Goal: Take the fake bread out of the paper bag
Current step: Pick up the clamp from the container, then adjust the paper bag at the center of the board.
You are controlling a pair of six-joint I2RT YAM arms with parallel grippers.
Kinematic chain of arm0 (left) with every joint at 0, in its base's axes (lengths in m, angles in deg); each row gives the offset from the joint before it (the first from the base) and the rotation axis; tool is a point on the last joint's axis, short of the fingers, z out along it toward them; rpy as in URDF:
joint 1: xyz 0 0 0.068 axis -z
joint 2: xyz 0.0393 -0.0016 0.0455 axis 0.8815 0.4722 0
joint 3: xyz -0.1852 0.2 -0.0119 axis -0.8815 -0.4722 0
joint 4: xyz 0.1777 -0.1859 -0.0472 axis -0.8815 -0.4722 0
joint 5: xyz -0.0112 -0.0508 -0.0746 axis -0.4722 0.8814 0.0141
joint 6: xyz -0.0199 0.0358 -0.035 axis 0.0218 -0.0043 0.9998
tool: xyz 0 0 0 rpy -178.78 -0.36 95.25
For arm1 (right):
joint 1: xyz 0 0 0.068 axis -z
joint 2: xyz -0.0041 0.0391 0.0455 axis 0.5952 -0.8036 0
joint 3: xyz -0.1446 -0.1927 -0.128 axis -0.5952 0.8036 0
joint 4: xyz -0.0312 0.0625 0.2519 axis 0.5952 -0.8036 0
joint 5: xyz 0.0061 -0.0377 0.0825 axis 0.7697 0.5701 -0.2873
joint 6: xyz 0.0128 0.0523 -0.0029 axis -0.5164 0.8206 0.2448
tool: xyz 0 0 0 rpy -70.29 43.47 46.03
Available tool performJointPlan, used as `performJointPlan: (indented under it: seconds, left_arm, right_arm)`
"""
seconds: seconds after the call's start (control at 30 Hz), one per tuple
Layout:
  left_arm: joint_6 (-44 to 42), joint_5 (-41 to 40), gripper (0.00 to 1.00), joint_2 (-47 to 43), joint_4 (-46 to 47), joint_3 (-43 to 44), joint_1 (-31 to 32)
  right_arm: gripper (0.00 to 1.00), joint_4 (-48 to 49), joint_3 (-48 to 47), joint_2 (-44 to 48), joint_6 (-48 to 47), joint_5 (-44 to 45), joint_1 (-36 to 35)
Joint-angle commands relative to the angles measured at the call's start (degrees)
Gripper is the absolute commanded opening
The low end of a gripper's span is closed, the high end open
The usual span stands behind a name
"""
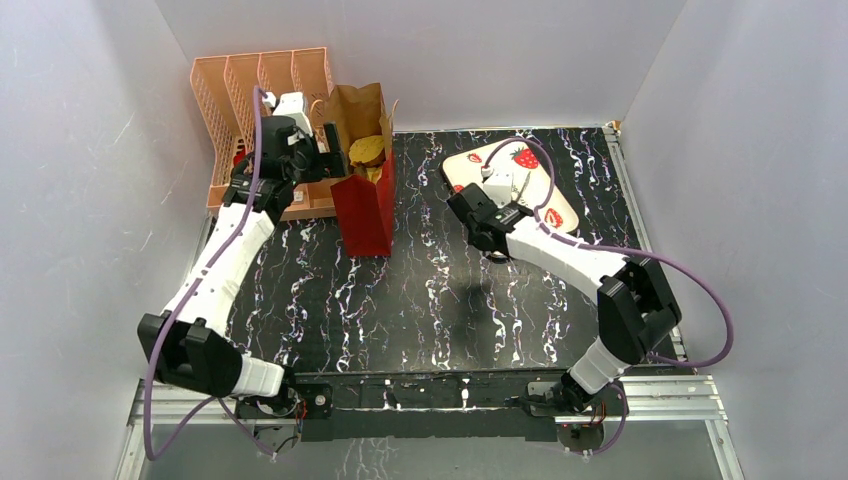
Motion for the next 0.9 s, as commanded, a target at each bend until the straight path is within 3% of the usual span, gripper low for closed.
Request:
performJointPlan:
  seconds: [0.0,0.33,0.87]
  left_arm:
    - [-2.7,-3.8,0.98,2.7,0.5,4.1,0.4]
    - [-6.5,-6.9,0.98,9.5,-0.6,9.6,0.8]
    - [-4.4,-7.8,0.95,14.7,2.9,10.4,0.8]
  right_arm:
    - [0.28,3.4,1.7,4.8,-3.1,0.6,-0.3]
    - [0.28,3.8,2.5,6.5,-5.0,-1.6,-0.4]
    - [0.27,4.4,5.0,10.0,-7.3,-4.6,-0.9]
